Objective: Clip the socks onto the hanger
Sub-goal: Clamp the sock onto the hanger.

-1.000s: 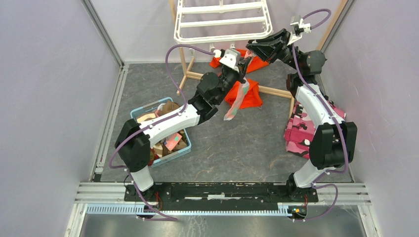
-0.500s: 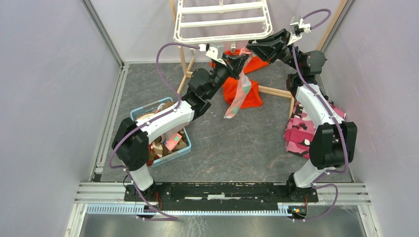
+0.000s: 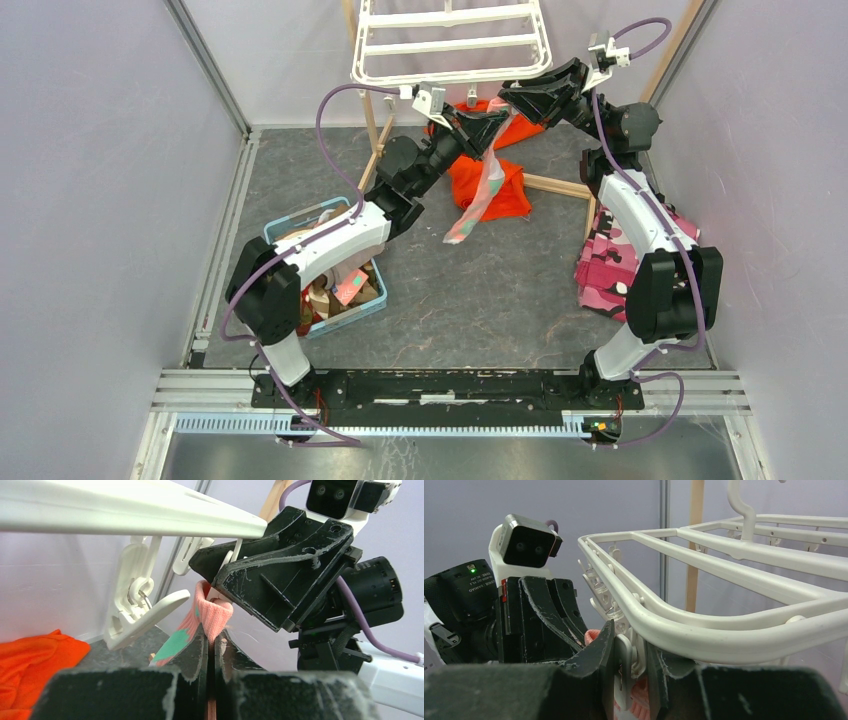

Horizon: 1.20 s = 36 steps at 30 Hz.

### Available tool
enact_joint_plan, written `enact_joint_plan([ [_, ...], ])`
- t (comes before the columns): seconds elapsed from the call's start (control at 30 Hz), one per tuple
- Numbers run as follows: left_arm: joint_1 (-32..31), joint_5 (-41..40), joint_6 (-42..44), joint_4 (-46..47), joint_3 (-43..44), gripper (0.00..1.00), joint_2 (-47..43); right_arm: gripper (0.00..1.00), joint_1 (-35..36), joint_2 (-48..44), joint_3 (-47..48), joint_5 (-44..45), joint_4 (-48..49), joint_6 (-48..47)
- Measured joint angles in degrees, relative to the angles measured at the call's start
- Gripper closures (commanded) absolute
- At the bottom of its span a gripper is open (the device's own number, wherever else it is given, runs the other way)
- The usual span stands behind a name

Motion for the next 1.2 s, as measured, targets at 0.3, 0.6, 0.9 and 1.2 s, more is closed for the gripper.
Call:
enact_joint_plan([
  [0.3, 1.66, 3.13, -6.75, 2.91, 0.0, 0.98, 0.68, 0.93, 0.0, 0.0, 0.0, 0.0, 0.76, 0.57],
  [0.6, 2.49, 5.31, -9.73, 3.85, 0.0, 0.98, 1.07, 0.63, 0.0, 0.07, 0.11, -0.35, 1.27, 2.45],
  [0.9, 2.97, 5.7, -11.19, 4.63, 0.0, 0.98, 2.08, 0.41, 0.0, 0.07, 0.11, -1.57, 1.14, 2.84],
  [1.2, 3.41, 5.75, -11.32, 4.98, 0.0, 0.82, 2.43, 0.1, -0.7, -1.31, 0.09, -3.08, -4.5, -2.1],
])
